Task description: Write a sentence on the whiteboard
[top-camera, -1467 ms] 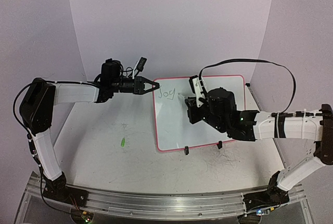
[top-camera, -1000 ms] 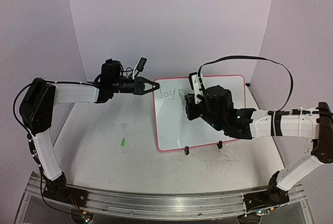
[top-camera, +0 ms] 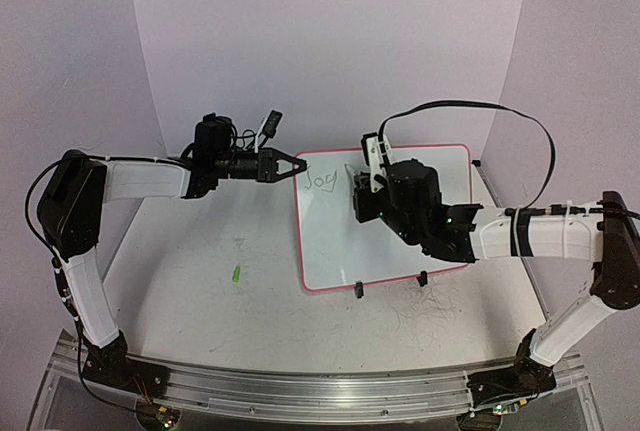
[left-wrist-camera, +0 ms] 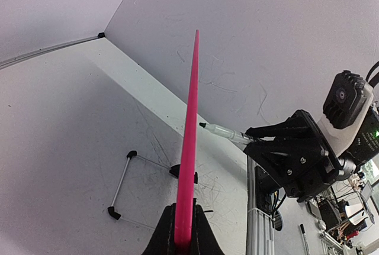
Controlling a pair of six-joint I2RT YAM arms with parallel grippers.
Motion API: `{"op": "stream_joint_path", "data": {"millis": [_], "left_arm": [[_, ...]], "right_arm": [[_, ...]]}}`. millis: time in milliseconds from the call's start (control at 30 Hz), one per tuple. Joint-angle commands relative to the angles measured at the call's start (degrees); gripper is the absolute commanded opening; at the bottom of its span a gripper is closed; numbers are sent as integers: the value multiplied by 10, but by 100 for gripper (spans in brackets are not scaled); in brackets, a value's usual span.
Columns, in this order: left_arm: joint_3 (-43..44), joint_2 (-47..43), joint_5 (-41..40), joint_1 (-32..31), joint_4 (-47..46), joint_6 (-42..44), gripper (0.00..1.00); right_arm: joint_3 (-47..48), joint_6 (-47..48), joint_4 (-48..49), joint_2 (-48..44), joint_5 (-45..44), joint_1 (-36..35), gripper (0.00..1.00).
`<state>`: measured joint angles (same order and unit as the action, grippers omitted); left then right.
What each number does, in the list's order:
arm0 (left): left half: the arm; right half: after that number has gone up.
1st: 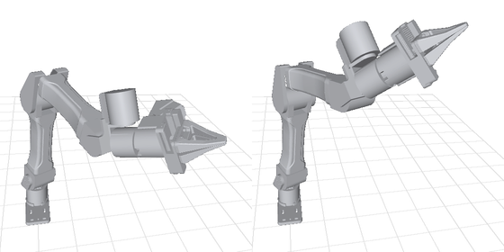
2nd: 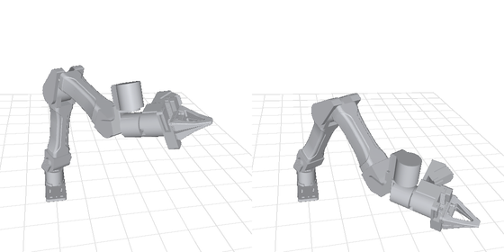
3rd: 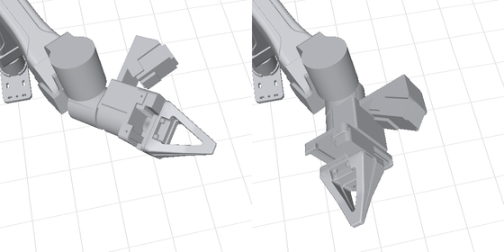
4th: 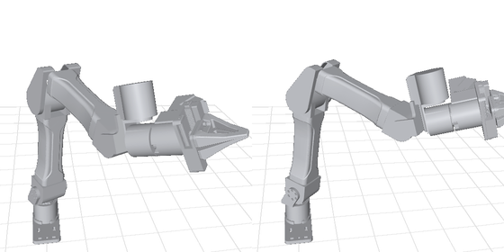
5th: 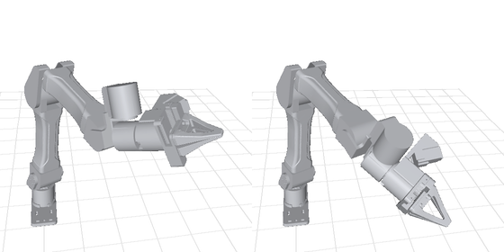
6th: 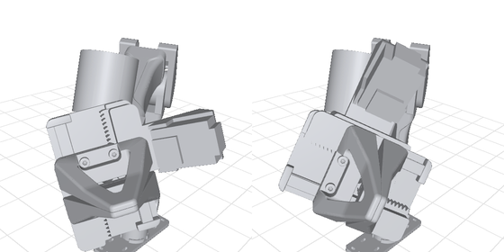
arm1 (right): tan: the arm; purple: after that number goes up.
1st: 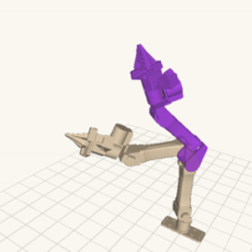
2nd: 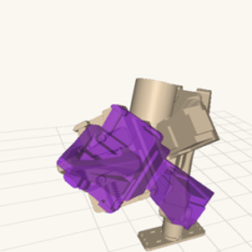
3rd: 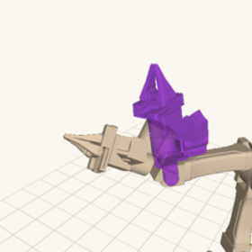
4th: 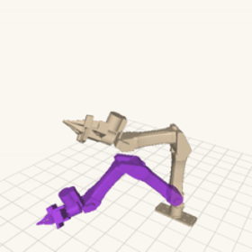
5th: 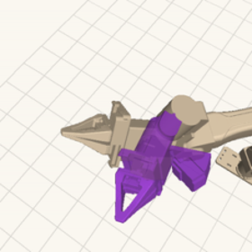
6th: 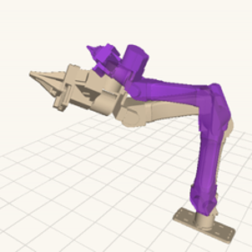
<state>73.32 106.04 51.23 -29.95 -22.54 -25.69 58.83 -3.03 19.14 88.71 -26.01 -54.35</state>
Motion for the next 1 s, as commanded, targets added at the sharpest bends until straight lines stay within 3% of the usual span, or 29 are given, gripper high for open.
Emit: {"op": "stream_joint_path", "data": {"millis": [0,967], "left_arm": [[-9,-15,-36,-6,13,20,0],[-7,-11,-32,-6,14,18,0]], "right_arm": [[23,0,23,7,-10,4,0],[-15,-18,15,-39,3,8,0]]}}
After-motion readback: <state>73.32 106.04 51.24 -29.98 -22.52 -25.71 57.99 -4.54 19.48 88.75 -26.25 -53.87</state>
